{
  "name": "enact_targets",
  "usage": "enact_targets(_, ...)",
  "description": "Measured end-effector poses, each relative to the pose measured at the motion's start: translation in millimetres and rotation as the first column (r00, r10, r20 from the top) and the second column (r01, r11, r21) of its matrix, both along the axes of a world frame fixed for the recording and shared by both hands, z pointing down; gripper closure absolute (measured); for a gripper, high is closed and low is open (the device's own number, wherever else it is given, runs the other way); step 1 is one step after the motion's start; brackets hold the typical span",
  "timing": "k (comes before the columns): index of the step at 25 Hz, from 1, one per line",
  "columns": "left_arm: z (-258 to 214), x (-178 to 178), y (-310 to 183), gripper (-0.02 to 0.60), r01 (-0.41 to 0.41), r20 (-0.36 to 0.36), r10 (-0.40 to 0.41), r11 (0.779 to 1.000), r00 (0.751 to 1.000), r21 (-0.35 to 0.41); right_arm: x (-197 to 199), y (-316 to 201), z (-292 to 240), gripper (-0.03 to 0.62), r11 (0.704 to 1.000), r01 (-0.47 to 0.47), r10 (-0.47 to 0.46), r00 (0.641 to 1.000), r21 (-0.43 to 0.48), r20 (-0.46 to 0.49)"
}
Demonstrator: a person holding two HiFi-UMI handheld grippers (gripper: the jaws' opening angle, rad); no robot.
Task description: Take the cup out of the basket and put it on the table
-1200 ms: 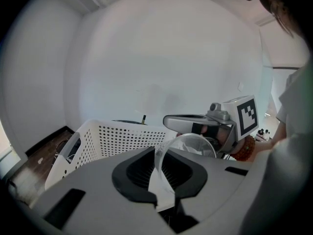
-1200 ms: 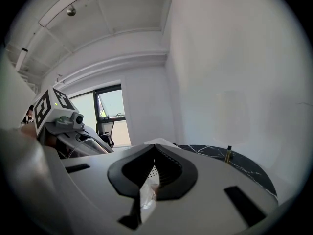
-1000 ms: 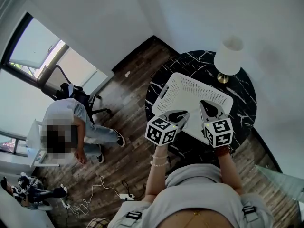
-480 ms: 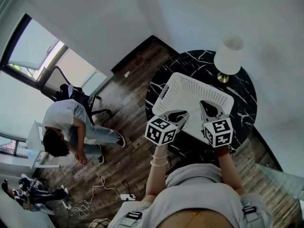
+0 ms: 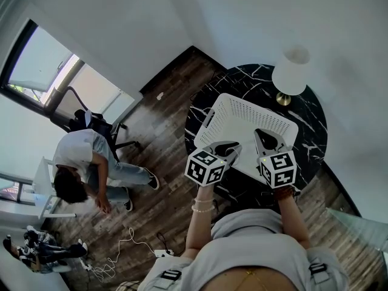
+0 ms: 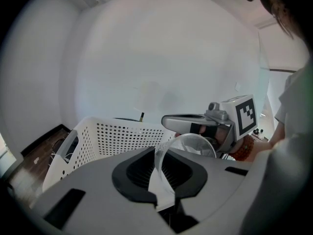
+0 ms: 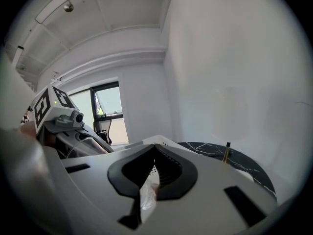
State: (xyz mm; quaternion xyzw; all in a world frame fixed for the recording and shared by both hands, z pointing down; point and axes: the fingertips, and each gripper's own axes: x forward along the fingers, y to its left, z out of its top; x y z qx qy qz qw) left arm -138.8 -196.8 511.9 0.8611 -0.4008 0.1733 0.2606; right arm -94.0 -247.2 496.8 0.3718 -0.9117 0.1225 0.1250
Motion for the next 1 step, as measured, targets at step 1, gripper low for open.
enact_targets(1, 0.1, -0.7, 0.0, 0.538, 0.0, -0.001, 0.0, 1.0, 1.0, 0.0, -0.5, -0.1, 0.1, 0.583, 1.0, -0.001, 0.001, 1.0, 0.0, 0.0)
